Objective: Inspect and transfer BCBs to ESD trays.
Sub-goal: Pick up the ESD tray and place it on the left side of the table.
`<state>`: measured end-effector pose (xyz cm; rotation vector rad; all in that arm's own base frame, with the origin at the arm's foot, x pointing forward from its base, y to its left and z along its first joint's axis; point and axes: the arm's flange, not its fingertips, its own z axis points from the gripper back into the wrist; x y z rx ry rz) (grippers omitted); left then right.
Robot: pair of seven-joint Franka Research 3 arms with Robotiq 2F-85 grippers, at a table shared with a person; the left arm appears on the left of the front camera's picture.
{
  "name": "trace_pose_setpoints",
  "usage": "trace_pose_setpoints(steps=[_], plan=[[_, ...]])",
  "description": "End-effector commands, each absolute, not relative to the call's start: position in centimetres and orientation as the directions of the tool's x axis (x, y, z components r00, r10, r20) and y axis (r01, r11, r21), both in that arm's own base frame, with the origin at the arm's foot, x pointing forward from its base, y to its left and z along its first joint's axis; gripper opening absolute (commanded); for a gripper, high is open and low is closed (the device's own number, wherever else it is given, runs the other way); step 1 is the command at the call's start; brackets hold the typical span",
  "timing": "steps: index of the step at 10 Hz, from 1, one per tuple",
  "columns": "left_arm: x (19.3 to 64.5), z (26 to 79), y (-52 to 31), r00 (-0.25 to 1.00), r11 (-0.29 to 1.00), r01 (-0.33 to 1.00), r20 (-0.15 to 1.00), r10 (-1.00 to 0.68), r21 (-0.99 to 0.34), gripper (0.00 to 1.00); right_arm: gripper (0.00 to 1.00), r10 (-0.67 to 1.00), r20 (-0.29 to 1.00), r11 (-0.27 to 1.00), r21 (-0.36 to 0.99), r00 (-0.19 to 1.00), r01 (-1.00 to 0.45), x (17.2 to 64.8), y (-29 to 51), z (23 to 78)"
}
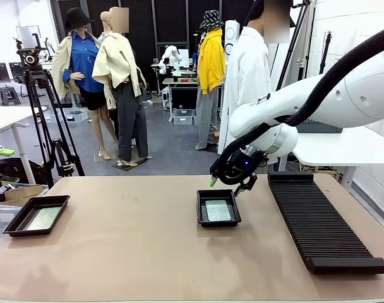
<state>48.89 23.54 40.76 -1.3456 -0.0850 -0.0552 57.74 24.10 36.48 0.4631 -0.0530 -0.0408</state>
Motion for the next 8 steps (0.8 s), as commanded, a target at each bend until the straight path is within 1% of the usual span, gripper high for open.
trace_pose_setpoints(steps=[1, 4, 6, 8], plan=[[48.8, 40.9, 23.6, 0.995, 0.221, 0.091, 0.096, 0.009, -0.971, 1.0, 1.0, -0.051, 0.043, 0.892, 0.452, 0.998, 0.026, 57.8, 24.1, 36.5], [48.9, 40.8, 23.5, 0.996, 0.223, 0.089, 0.093, 0.009, -0.971, 1.0, 1.0, -0.051, 0.042, 0.894, 0.447, 0.998, 0.027, 57.7, 24.1, 36.5], [50.0, 42.0, 21.6, 0.998, 0.225, 0.055, 0.057, 0.003, -0.973, 1.0, 1.0, -0.078, 0.085, 0.867, 0.497, 0.993, 0.026, 56.4, 21.6, 38.0], [50.5, 43.2, 18.9, 0.999, 0.295, 0.026, 0.033, 0.02, -0.955, 1.0, 1.0, -0.08, 0.118, 0.837, 0.548, 0.99, 0.002, 55.2, 18.9, 39.3]])
